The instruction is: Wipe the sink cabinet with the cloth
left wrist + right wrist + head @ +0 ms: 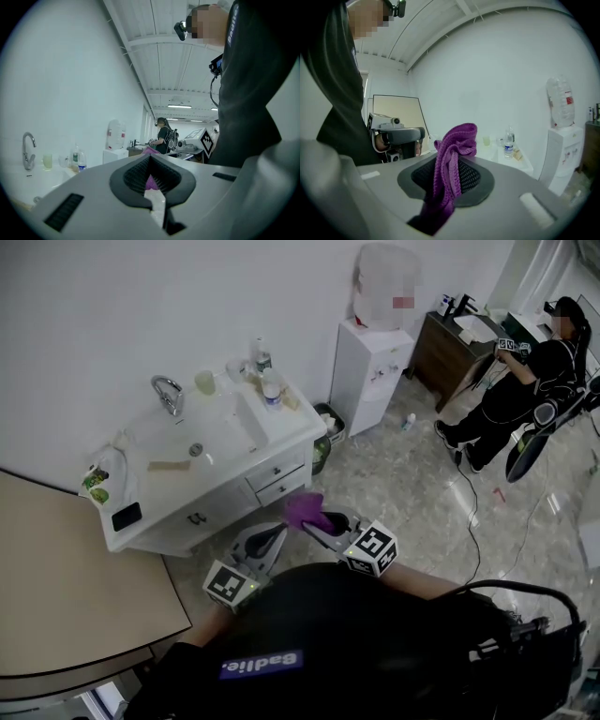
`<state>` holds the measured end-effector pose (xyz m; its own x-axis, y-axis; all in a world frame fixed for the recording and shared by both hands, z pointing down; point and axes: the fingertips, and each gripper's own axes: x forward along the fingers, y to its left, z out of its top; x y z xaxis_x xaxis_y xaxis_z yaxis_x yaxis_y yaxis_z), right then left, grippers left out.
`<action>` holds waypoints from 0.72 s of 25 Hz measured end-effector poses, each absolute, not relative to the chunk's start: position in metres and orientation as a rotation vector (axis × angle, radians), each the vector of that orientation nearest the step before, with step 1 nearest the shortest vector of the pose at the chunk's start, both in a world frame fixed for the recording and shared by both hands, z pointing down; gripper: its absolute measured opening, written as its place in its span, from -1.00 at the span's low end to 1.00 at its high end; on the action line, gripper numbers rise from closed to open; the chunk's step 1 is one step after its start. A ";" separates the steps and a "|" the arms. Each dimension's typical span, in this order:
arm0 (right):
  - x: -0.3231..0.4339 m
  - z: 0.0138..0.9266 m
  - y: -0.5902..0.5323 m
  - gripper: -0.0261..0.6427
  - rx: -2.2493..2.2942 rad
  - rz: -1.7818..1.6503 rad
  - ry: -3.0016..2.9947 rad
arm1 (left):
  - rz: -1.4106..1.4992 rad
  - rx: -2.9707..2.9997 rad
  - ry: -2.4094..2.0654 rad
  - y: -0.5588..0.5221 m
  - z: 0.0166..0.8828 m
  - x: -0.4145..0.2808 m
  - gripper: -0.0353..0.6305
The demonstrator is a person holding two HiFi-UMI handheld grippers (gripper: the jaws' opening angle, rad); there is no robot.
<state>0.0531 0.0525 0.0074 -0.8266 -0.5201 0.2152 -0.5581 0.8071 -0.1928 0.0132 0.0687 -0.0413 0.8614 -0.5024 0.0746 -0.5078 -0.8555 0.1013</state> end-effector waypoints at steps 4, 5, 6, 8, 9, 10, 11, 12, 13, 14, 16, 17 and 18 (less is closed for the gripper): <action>0.058 0.002 0.054 -0.68 0.866 0.345 -2.858 | 0.062 2.927 -0.779 0.070 -0.039 0.020 -0.93; 0.058 0.002 0.054 -0.68 0.867 0.342 -2.859 | 0.061 2.930 -0.775 0.070 -0.037 0.021 -0.93; 0.059 0.003 0.054 -0.68 0.866 0.341 -2.859 | 0.059 2.931 -0.771 0.070 -0.034 0.022 -0.93; 0.060 0.008 0.056 -0.68 0.859 0.347 -2.859 | 0.079 2.923 -0.762 0.072 -0.033 0.025 -0.93; 0.060 0.009 0.057 -0.68 0.855 0.352 -2.866 | 0.091 2.920 -0.760 0.073 -0.034 0.026 -0.93; 0.060 0.009 0.057 -0.68 0.850 0.360 -2.874 | 0.096 2.921 -0.760 0.073 -0.033 0.027 -0.93; 0.060 0.009 0.058 -0.68 0.847 0.369 -2.879 | 0.096 2.924 -0.763 0.073 -0.032 0.028 -0.93; 0.061 0.009 0.057 -0.68 0.847 0.375 -2.878 | 0.096 2.925 -0.764 0.072 -0.032 0.028 -0.93; 0.061 0.010 0.057 -0.68 0.848 0.377 -2.876 | 0.100 2.922 -0.762 0.072 -0.032 0.029 -0.93; 0.062 0.010 0.057 -0.68 0.850 0.376 -2.874 | 0.107 2.918 -0.759 0.073 -0.034 0.030 -0.93; 0.062 0.010 0.056 -0.68 0.851 0.369 -2.867 | 0.107 2.916 -0.762 0.073 -0.034 0.030 -0.93; 0.063 0.011 0.056 -0.68 0.852 0.366 -2.863 | 0.099 2.921 -0.768 0.073 -0.032 0.030 -0.93; 0.063 0.011 0.056 -0.68 0.853 0.363 -2.860 | 0.093 2.928 -0.773 0.072 -0.031 0.029 -0.93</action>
